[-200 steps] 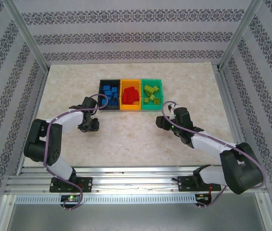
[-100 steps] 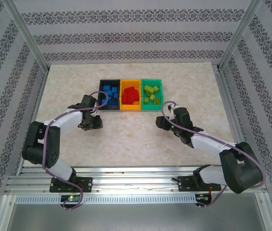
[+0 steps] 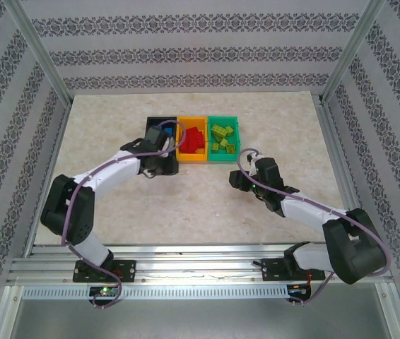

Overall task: Sort the legos into containers by color
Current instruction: Pick up the lego from the middle-left of the table, then place the lego in the container.

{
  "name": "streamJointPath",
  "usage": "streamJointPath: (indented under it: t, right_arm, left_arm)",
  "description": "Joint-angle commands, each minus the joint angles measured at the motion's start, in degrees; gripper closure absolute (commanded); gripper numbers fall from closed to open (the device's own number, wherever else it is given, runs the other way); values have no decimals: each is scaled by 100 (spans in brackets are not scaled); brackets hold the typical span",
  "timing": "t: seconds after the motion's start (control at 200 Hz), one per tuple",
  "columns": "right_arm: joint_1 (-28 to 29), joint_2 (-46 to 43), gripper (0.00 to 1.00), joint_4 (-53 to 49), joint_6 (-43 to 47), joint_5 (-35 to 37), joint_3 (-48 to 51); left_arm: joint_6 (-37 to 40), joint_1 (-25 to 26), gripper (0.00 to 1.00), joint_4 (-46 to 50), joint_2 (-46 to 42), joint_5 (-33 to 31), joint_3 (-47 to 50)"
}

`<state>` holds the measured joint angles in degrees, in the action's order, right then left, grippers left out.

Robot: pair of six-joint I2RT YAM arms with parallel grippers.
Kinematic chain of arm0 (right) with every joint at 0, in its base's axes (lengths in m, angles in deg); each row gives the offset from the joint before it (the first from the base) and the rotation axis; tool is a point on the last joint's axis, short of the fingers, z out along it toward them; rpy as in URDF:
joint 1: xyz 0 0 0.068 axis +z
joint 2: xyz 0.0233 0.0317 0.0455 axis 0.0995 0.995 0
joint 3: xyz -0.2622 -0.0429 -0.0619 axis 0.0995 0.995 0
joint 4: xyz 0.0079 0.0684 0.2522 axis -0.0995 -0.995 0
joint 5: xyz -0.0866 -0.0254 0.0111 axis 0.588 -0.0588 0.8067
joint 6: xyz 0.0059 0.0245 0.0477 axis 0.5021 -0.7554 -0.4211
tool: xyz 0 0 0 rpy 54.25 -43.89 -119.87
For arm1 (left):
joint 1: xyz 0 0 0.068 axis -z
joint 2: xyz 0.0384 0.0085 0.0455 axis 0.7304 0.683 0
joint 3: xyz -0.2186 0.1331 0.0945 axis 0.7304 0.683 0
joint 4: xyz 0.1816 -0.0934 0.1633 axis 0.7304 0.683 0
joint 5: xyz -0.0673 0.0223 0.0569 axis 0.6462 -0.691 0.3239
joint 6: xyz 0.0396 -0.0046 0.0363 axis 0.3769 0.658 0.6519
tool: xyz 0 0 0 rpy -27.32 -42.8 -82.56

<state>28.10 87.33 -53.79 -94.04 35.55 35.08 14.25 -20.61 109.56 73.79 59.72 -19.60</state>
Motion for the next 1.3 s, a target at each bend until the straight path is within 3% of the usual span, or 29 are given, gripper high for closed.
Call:
streamJointPath:
  t: [0.0, 0.165, 0.455, 0.899, 1.294]
  right_arm:
    - [20, 5, 46, 33, 89, 85, -145]
    - [-58, -246, 46, 150, 1, 184, 16]
    - [-378, -566, 46, 259, -149, 210, 253]
    - [-686, -784, 45, 432, -353, 213, 452]
    - [-750, -704, 45, 534, -442, 93, 464]
  left_arm:
    - [-210, 383, 84, -116, 308, 79, -662]
    - [-264, 762, 84, -54, 882, 248, -1799]
    - [-318, 981, 84, 323, 2268, 783, -4167]
    - [-186, 953, 81, 1066, 4594, 214, -7762]
    - [-736, 727, 76, 229, 5436, -193, -8052]
